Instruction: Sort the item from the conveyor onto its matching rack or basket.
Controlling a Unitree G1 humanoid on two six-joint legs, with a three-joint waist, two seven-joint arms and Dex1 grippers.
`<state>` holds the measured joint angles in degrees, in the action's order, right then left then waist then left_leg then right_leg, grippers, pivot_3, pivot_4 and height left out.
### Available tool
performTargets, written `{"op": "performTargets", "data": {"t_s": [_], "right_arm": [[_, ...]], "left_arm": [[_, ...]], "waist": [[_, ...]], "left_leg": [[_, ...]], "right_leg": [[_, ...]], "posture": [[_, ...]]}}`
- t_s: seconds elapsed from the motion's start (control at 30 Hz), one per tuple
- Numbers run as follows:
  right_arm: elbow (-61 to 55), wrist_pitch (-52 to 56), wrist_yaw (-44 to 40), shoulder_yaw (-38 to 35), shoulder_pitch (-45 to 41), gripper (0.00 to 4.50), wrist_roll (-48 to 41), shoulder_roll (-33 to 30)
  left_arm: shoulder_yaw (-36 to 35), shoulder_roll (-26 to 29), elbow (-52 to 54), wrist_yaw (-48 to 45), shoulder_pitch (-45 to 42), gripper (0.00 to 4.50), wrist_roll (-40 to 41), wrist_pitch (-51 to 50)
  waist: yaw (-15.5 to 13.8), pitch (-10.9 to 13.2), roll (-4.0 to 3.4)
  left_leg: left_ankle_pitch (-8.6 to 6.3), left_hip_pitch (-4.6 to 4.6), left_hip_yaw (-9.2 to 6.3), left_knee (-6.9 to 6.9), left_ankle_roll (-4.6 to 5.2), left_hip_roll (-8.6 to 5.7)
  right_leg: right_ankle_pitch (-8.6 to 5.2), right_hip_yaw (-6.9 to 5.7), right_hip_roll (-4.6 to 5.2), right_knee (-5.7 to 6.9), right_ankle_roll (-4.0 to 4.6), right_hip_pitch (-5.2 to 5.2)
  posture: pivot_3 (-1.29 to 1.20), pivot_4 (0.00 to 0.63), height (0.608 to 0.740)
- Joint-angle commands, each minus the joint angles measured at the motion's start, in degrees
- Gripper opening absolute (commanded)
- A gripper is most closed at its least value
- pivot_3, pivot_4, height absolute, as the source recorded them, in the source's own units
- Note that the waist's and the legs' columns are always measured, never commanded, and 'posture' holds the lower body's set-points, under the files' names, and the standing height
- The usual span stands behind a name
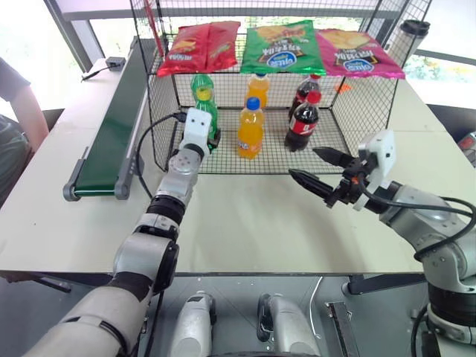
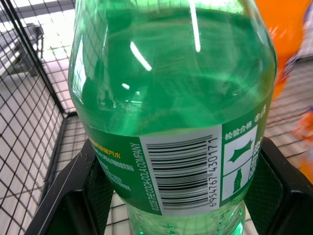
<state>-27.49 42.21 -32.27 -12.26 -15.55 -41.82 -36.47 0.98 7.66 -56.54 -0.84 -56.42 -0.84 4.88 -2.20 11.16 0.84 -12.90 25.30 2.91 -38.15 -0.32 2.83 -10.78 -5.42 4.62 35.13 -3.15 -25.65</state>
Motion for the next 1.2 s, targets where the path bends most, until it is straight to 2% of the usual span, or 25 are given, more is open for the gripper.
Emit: {"op": "performTargets", "data": {"t_s": [0.03,0.1,0.2,0.23,0.43,0.53,0.93,1.0,1.1,1.2], "right_arm": [[-2.91,-0.63,0.59,-1.74,0.2,4.5,-0.9,-0.22],[-2.87,-0.73,0.78,-1.58,0.12,4.5,-0.92,-0.12],[-2.68,-0.87,0.87,-1.32,-0.04,4.5,-0.79,-0.03],[-2.56,-0.93,0.86,-1.22,-0.12,4.5,-0.73,-0.01],[-2.46,-0.85,0.98,-0.79,-0.22,4.5,-0.71,0.11],[-2.7,-0.68,1.15,-0.41,-0.18,4.5,-0.73,0.23],[-3.79,-0.35,2.14,0.71,1.14,4.5,-0.71,1.2],[-4.14,-0.17,2.22,0.27,1.71,4.5,-1.0,0.96],[-4.15,-0.06,2.08,-0.12,2.37,4.5,-1.09,0.61],[-4.22,0.32,1.64,-0.46,2.74,4.5,-1.57,0.22]], "left_arm": [[0.08,-0.15,0.43,1.86,-2.1,2.91,-1.83,3.58],[-0.25,-0.39,0.01,2.36,-1.2,2.91,-2.0,4.11],[-0.6,-0.39,-0.09,2.69,-0.31,4.37,-1.98,4.48],[-0.7,-0.3,0.05,2.68,-0.09,4.44,-1.92,4.61],[-0.88,0.13,2.33,2.17,0.89,4.44,-1.76,4.56],[-1.54,0.35,9.02,1.77,3.26,4.44,-0.92,1.44],[-1.18,0.62,52.3,-1.21,19.17,4.44,1.4,-26.07],[0.22,2.89,59.03,-5.22,21.98,4.44,1.97,-29.82],[0.64,8.16,73.25,-14.67,27.16,4.44,8.2,-36.12],[-3.55,12.94,82.71,-18.25,31.36,4.44,13.53,-43.45]], "waist": [[-0.07,0.0,0.01],[-0.07,0.0,0.01],[-0.13,0.0,0.01],[-0.11,0.0,0.01],[-0.07,0.0,0.0],[-0.05,0.0,0.0],[0.0,-0.02,-0.03],[0.0,-0.02,-0.02],[0.18,-0.02,-0.03],[0.09,-0.03,-0.04]], "left_leg": [[0.0,0.01,0.0,0.0,0.0,0.0],[0.0,0.01,0.0,0.0,0.0,0.0],[0.0,0.01,0.0,-0.03,0.0,0.0],[0.0,0.01,0.01,-0.04,0.0,0.0],[0.0,0.0,0.01,-0.03,0.0,0.0],[0.0,0.0,0.01,-0.03,0.0,0.0],[0.01,-0.04,0.0,-0.05,0.0,0.01],[0.01,-0.05,0.0,-0.06,0.0,0.01],[0.01,-0.07,-0.01,-0.05,0.0,0.03],[0.01,-0.08,-0.03,-0.05,-0.01,0.03]], "right_leg": [[0.03,0.0,0.0,0.01,0.04,-0.01],[0.03,0.0,0.0,0.02,0.05,-0.01],[0.03,0.0,0.02,0.02,0.05,-0.01],[0.03,0.0,0.03,0.02,0.05,-0.01],[0.04,0.0,0.02,0.03,0.06,0.0],[0.05,0.0,0.02,0.03,0.06,0.0],[0.06,0.02,0.02,0.11,0.07,0.02],[0.06,0.02,0.01,0.13,0.08,0.02],[0.04,0.02,0.0,0.13,0.1,0.02],[-0.07,0.02,0.0,0.13,0.29,0.02]], "posture": [[0.0,0.15,0.74],[0.0,0.15,0.74],[0.0,0.15,0.74],[0.0,0.15,0.74],[0.0,0.15,0.74],[0.0,0.15,0.74],[0.0,0.15,0.74],[0.0,0.15,0.74],[0.0,0.15,0.74],[0.0,0.15,0.74]]}}
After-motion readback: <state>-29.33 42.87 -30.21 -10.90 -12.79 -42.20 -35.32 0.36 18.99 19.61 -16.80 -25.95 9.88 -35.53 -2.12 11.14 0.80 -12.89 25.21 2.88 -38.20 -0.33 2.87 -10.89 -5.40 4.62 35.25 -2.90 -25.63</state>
